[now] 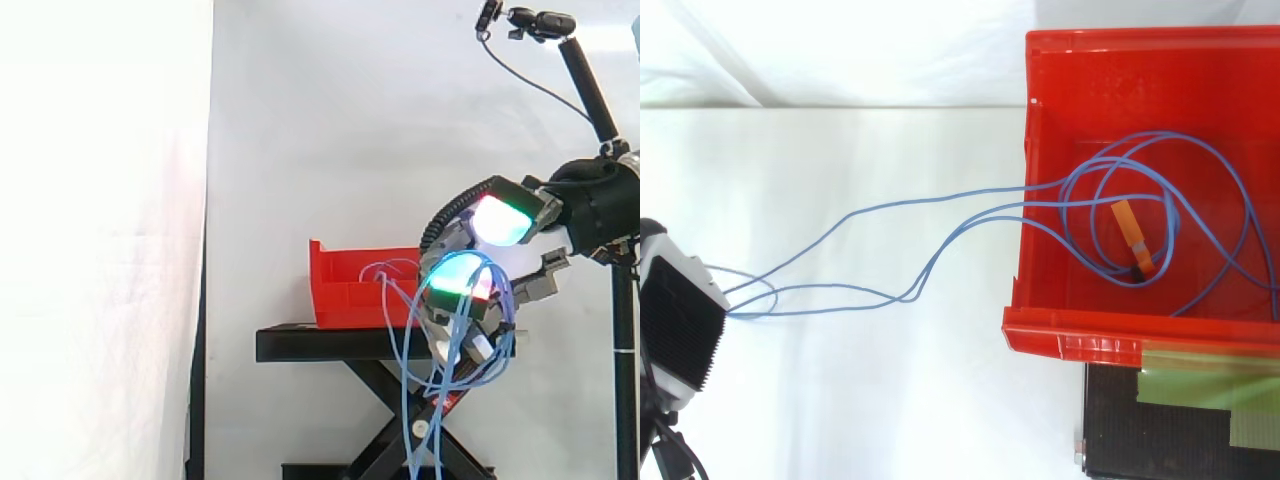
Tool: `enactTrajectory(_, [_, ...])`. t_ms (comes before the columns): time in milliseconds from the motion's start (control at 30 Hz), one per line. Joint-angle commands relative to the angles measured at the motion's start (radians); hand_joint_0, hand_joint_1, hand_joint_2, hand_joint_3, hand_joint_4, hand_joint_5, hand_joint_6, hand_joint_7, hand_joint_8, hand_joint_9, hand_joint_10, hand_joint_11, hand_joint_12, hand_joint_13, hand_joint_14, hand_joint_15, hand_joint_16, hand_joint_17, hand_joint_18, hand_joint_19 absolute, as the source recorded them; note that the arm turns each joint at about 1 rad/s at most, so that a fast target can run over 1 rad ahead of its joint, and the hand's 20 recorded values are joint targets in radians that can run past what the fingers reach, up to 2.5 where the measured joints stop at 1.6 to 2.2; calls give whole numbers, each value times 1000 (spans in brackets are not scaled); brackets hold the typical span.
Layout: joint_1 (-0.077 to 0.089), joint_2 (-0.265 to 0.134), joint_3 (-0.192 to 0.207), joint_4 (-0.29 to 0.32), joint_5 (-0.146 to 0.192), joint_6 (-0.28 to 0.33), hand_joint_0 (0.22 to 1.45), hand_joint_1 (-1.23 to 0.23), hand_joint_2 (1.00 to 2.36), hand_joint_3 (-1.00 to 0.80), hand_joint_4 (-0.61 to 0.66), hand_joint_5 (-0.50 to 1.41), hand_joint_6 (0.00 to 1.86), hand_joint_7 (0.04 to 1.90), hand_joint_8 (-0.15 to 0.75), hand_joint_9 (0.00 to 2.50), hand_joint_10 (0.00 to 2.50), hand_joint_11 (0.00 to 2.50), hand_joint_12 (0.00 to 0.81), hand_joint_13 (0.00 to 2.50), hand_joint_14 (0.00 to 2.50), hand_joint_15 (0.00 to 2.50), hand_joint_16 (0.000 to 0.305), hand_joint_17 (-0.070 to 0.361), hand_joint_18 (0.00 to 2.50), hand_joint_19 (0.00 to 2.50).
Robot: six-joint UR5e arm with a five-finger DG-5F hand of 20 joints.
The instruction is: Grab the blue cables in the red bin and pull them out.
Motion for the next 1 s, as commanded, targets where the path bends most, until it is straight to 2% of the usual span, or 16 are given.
enactTrajectory(0, [0, -1, -1, 0, 0, 6, 615, -1015, 1000, -1000, 247, 865, 391, 663, 253, 809, 29, 897, 368, 680, 25, 677, 59, 133, 617, 934])
enactTrajectory(367, [0, 1, 1, -2, 2, 33, 626, -1070, 1000, -1000, 249, 803, 546, 595, 253, 811, 30, 908, 363, 686, 25, 679, 58, 131, 626, 938])
enactTrajectory(967, [0, 1, 1, -2, 0, 32, 616, -1044, 1000, -1000, 253, 893, 454, 651, 253, 844, 30, 901, 364, 701, 25, 677, 58, 131, 650, 939])
